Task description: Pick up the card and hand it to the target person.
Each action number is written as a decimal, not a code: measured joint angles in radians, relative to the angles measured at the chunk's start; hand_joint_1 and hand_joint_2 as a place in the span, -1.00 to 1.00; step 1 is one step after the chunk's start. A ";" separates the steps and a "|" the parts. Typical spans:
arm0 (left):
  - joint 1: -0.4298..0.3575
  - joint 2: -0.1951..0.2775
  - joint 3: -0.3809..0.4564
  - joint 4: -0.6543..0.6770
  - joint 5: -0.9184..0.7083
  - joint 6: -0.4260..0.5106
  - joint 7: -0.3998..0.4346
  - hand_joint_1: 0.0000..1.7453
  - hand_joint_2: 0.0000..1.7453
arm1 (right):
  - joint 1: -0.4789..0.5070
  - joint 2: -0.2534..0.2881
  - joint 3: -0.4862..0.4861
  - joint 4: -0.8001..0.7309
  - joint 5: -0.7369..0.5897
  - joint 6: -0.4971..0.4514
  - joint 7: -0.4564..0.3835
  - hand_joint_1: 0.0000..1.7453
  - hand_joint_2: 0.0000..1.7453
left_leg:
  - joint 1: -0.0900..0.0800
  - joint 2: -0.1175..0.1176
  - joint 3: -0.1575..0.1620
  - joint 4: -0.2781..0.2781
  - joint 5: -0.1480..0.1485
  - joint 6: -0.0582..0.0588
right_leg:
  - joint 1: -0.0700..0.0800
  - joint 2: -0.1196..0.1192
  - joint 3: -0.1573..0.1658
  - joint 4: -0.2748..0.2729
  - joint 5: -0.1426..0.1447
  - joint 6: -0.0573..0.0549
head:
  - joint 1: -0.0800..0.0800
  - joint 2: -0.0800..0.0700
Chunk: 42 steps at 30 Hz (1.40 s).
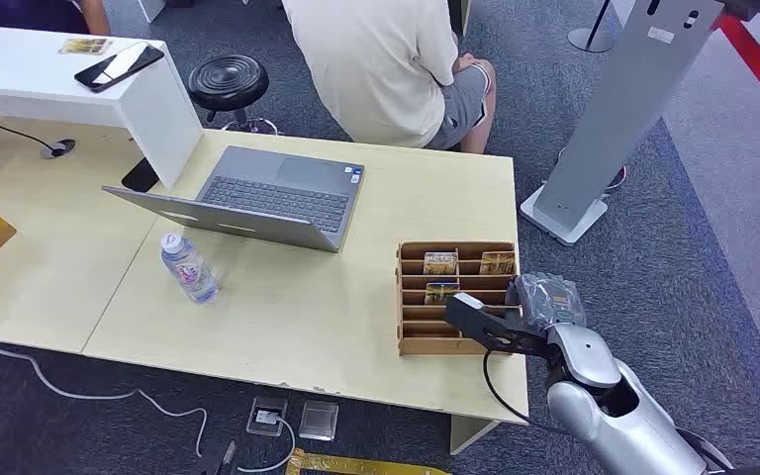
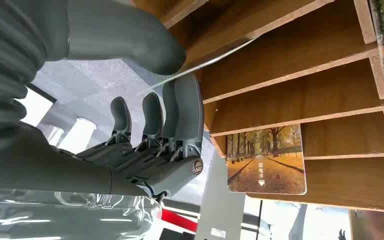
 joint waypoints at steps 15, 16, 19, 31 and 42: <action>0.000 0.000 0.000 0.000 0.001 0.000 0.000 -1.00 -1.00 | -0.002 0.007 0.000 0.007 0.010 -0.007 -0.002 0.64 1.00 | 0.000 0.000 0.000 0.000 0.000 0.000 | 0.000 0.000 0.000 0.000 0.000 0.000 | 0.000 0.000; 0.000 0.000 0.000 0.000 0.001 0.000 0.000 -1.00 -0.50 | -0.002 0.007 0.000 0.007 0.011 -0.008 -0.003 0.69 1.00 | 0.000 0.000 0.000 0.000 0.000 0.000 | 0.000 0.000 0.000 0.000 0.000 0.000 | 0.000 0.000; 0.000 0.000 0.000 0.000 0.000 0.000 -0.005 -1.00 1.00 | -0.002 0.008 0.000 0.007 0.016 -0.010 -0.004 0.74 1.00 | 0.000 0.000 0.000 0.000 0.000 0.000 | 0.000 0.000 0.000 0.000 0.000 0.000 | 0.000 0.000; 0.000 0.000 -0.007 0.000 -0.009 0.000 -0.022 -1.00 1.00 | -0.002 0.011 0.000 0.008 0.023 -0.014 -0.010 0.76 1.00 | 0.000 0.000 0.000 0.000 0.000 0.000 | 0.000 0.000 0.000 0.000 0.000 0.000 | 0.000 0.000; 0.000 0.004 -0.009 0.000 -0.001 0.000 -0.018 -1.00 1.00 | -0.027 0.003 -0.005 -0.041 -0.014 0.024 0.030 0.76 1.00 | 0.000 0.000 0.000 0.000 0.000 0.000 | 0.000 0.000 0.000 0.000 0.000 0.000 | 0.000 0.000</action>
